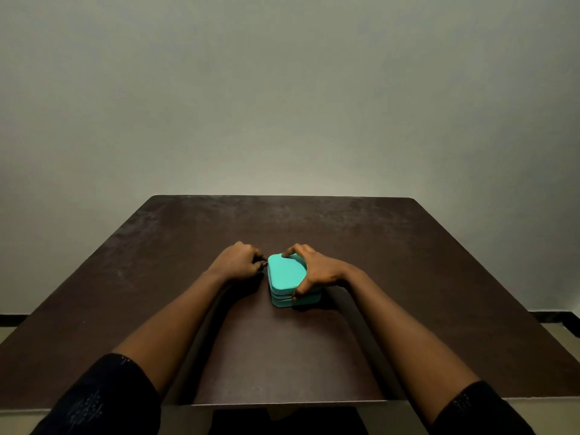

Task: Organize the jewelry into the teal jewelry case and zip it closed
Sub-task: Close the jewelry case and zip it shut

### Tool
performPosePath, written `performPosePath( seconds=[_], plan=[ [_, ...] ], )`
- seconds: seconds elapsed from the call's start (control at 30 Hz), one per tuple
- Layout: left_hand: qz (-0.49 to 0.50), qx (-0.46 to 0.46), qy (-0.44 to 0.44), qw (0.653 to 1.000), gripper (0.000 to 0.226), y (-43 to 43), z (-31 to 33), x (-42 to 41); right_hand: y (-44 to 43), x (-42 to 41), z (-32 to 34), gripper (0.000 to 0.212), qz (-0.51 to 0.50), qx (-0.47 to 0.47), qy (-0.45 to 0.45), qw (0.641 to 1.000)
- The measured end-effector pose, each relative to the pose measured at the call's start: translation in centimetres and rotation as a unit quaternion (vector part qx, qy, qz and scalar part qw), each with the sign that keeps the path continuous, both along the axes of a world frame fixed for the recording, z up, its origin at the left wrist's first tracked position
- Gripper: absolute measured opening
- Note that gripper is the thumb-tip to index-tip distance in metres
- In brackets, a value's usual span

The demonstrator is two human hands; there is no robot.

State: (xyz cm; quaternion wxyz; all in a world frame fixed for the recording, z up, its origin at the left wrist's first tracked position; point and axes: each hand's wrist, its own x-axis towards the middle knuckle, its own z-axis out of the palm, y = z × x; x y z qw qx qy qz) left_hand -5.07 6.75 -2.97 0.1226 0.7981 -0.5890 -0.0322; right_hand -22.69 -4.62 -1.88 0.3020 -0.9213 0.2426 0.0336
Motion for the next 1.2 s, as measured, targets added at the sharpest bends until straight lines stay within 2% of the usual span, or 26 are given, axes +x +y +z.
performPosePath(
  seconds=[0.67,0.77,0.87,1.1,1.2],
  plan=[
    [0.04,-0.03,0.08,0.996,0.023,4.8,-0.6,-2.8,2.3,0.5,-0.7,0.087,-0.115,-0.008,-0.062,0.991],
    [0.041,-0.045,0.09,0.994,0.021,5.4,-0.9,-3.4,2.5,0.2,-0.6,0.094,-0.114,0.001,-0.047,0.992],
    [0.036,-0.058,0.104,0.992,0.019,5.6,-1.2,-4.1,2.3,0.2,-0.2,0.091,-0.096,-0.009,-0.012,0.995],
    [0.004,-0.059,0.073,0.996,0.027,4.9,-1.4,-6.7,2.3,0.2,0.1,0.089,-0.085,-0.016,-0.006,0.996],
    [-0.017,-0.039,0.009,0.999,0.033,4.8,-1.3,-6.9,2.1,0.0,0.1,0.085,-0.077,-0.009,-0.007,0.997]
  ],
)
